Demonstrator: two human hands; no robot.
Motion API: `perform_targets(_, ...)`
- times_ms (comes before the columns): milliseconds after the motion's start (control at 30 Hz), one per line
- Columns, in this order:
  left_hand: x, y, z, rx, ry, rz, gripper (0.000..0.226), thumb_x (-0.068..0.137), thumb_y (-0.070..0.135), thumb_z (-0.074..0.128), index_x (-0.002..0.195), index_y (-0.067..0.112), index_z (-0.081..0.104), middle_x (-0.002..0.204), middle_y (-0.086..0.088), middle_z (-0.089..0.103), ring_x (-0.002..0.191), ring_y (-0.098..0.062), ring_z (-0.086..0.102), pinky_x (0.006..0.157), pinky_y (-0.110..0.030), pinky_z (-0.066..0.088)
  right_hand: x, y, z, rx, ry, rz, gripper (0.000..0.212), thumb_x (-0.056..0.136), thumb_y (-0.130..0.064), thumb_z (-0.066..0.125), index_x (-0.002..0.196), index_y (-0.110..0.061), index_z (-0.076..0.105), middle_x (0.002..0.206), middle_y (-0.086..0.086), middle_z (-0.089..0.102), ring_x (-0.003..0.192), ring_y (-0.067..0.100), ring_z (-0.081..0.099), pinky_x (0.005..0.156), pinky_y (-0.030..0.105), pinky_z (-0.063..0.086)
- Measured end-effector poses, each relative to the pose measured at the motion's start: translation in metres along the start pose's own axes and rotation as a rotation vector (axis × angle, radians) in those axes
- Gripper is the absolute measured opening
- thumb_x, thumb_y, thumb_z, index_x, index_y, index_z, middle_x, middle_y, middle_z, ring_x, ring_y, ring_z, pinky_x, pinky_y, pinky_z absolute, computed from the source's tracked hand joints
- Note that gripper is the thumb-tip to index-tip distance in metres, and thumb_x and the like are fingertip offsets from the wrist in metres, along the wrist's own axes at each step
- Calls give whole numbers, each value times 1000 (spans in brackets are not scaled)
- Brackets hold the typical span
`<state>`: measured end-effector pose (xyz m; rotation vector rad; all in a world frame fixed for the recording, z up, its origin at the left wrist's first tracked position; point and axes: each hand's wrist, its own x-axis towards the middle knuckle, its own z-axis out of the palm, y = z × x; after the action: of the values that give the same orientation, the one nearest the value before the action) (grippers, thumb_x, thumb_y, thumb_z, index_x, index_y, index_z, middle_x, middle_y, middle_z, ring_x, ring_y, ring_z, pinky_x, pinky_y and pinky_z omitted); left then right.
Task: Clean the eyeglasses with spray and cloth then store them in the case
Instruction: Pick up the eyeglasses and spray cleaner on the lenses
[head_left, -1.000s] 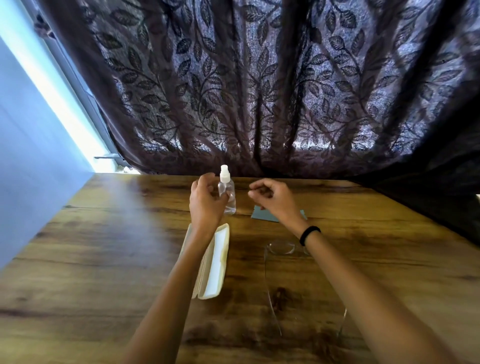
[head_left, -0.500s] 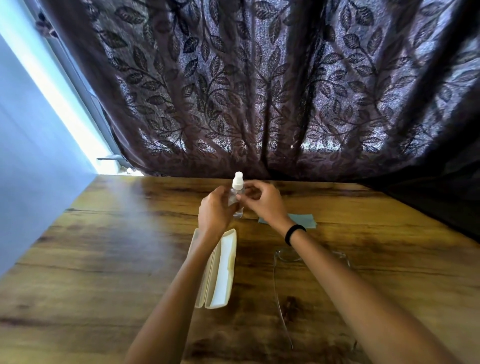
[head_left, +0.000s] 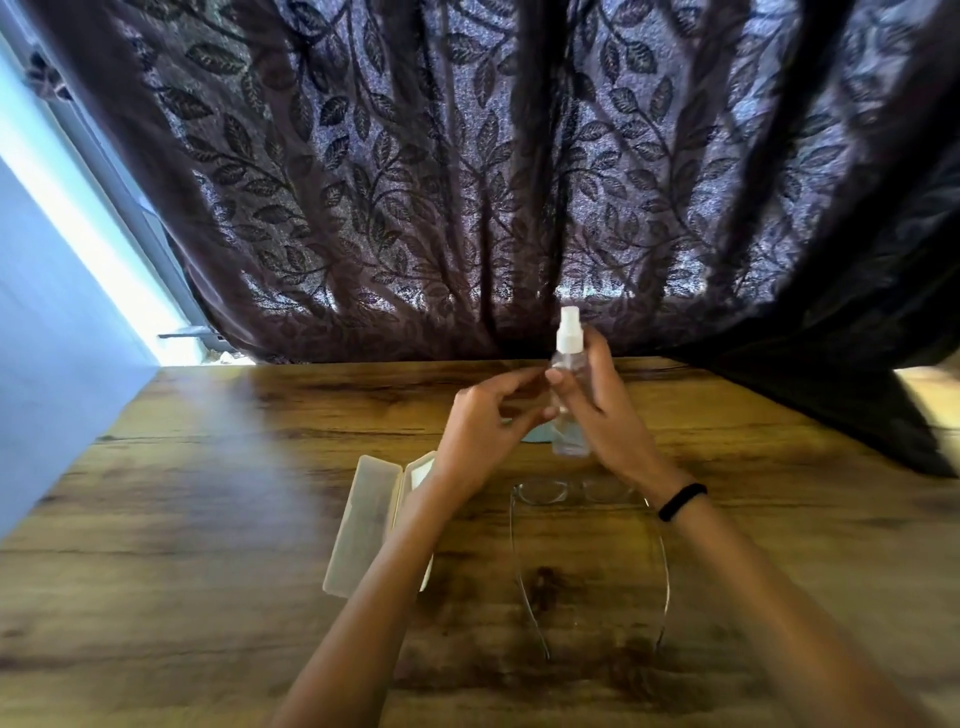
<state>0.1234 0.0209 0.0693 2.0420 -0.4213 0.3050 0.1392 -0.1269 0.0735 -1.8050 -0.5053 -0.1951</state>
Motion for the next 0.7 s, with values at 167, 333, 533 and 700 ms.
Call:
perform_targets(167,-38,-16,-6,534,-198,59,43,88,6,56,128,19,51,132,-2,54,122,-15,48,99,-24,40,-32,-5,-34,42,62,55,50,89,-44,44,129,-56,18,71,30,48,54,43,51,57,52,50)
perform_targets(333,-66,-23,-4,654,-402,69,52,88,11,58,135,27,42,144,3,36,133,-17,31,102,-32,40,-54,1,-52,15,96,48,62,84,-38,52,133,-53,18,101,6,54,50,10,57,53,25,54)
perform_targets(533,-75,-33,8,710,-313,191,40,85,14,63,124,20,55,134,-6,47,121,-23,50,87,-38,55,-75,-2,-50,1,101,70,58,85,-40,52,128,-63,20,133,14,44,52,10,58,54,28,56)
perform_targets(700,-74,-41,10,766,-329,308,32,81,12,67,113,14,62,131,-6,53,106,-27,61,69,-40,59,-83,5,-48,81,108,140,66,83,-45,58,138,-49,21,102,-3,50,49,9,59,50,29,54)
